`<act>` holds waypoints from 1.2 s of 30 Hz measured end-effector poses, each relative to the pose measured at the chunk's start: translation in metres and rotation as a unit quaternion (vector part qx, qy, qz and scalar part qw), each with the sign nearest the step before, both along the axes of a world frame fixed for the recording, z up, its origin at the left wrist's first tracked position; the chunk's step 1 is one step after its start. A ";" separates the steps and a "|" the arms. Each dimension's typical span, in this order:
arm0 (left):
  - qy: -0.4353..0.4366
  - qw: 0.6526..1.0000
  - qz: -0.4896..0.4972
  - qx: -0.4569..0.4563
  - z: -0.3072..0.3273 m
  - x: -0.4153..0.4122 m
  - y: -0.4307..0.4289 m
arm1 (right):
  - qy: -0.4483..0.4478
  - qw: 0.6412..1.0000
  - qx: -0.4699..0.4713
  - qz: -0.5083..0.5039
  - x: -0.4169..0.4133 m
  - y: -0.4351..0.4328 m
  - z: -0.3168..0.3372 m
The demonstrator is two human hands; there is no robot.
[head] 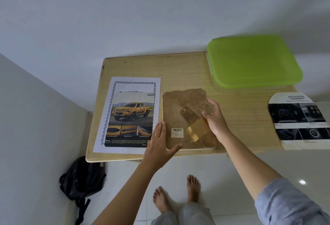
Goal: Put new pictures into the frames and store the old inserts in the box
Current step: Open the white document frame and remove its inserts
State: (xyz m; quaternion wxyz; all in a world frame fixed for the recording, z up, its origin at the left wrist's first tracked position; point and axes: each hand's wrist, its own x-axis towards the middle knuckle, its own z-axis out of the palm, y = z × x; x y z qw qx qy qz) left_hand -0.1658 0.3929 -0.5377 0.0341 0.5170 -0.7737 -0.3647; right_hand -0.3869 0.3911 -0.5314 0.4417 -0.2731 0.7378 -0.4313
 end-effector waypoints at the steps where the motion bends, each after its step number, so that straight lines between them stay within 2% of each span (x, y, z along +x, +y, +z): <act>1: 0.000 1.000 -0.006 0.006 -0.001 0.001 0.002 | 0.003 1.000 0.005 -0.001 0.000 0.000 0.000; 8: -0.015 1.000 -0.015 -0.010 -0.003 0.004 0.004 | -0.078 0.995 -0.019 -0.062 0.010 0.015 0.007; 13: -0.006 1.000 -0.004 -0.016 -0.003 0.002 0.007 | -0.085 0.993 -0.022 -0.080 0.009 0.033 0.007; 19: -0.014 1.000 0.000 -0.019 -0.004 0.003 0.008 | -0.027 0.990 0.008 -0.138 -0.028 0.062 0.010; 26: -0.022 0.999 -0.007 -0.027 -0.006 0.001 0.008 | 0.143 0.969 0.059 -0.193 -0.072 0.092 0.013; 30: -0.021 1.000 -0.004 -0.019 -0.007 0.000 0.008 | 0.202 0.960 0.078 -0.179 -0.081 0.093 0.013; 36: -0.019 1.000 -0.003 -0.017 -0.007 -0.001 0.008 | 0.274 0.950 0.107 -0.102 -0.072 0.089 0.004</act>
